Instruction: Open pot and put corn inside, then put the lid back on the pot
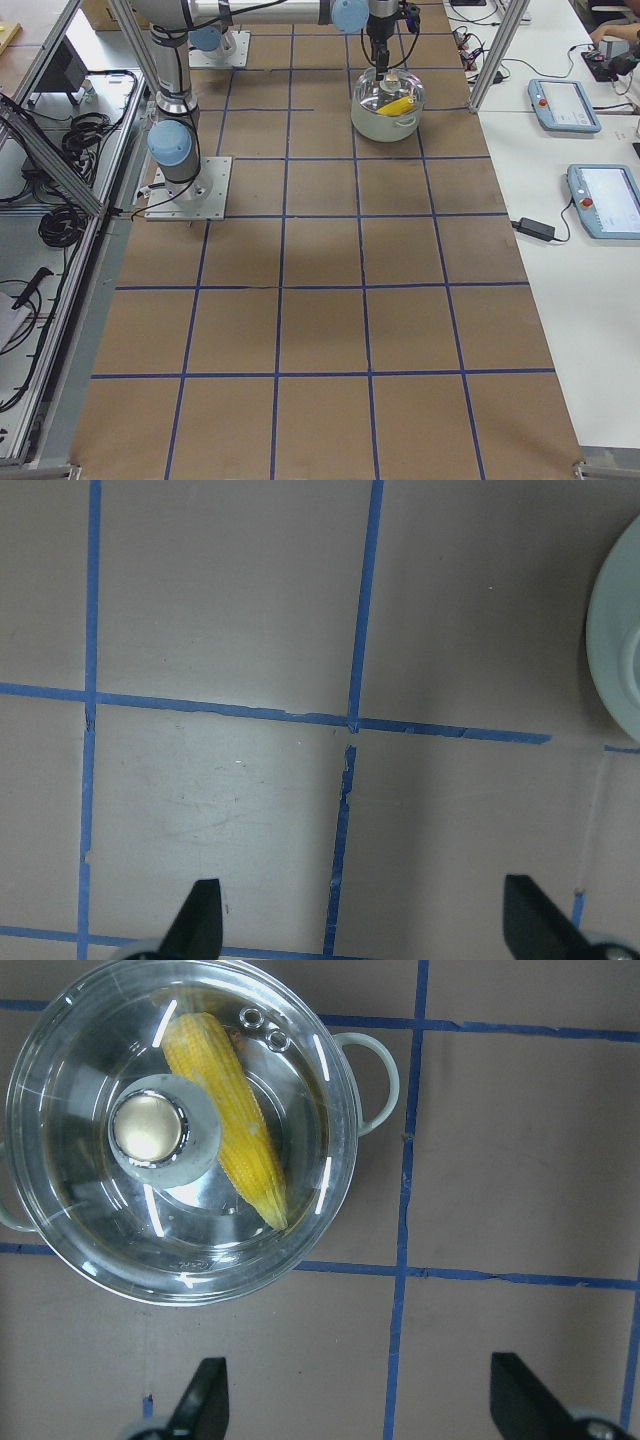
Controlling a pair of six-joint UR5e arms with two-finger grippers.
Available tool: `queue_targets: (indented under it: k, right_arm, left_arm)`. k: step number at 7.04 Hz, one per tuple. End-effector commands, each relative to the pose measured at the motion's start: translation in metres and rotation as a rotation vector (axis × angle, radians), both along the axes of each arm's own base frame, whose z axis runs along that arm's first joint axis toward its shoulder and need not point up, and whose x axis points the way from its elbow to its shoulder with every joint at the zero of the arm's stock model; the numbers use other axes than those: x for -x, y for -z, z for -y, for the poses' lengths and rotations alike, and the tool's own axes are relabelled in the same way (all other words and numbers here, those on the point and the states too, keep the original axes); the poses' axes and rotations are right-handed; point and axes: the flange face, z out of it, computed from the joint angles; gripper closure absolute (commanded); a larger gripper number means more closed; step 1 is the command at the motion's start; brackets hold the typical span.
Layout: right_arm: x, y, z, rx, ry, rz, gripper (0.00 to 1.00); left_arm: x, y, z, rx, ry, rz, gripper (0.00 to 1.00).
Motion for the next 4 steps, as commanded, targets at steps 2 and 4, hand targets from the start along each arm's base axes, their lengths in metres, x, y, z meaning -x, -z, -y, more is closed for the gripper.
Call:
queue_targets:
  k: [2,4]
  right_arm:
    - [0.005,0.010,-0.076,-0.029,-0.004,-0.001,0.08]
    - [0.011,0.023,-0.096,0.002,-0.003,0.002,0.07]
  left_arm:
    - [0.000,0.000,-0.001,0.000,0.000,0.001,0.00]
    - [0.000,0.004,-0.004,-0.009,0.002,0.003,0.00]
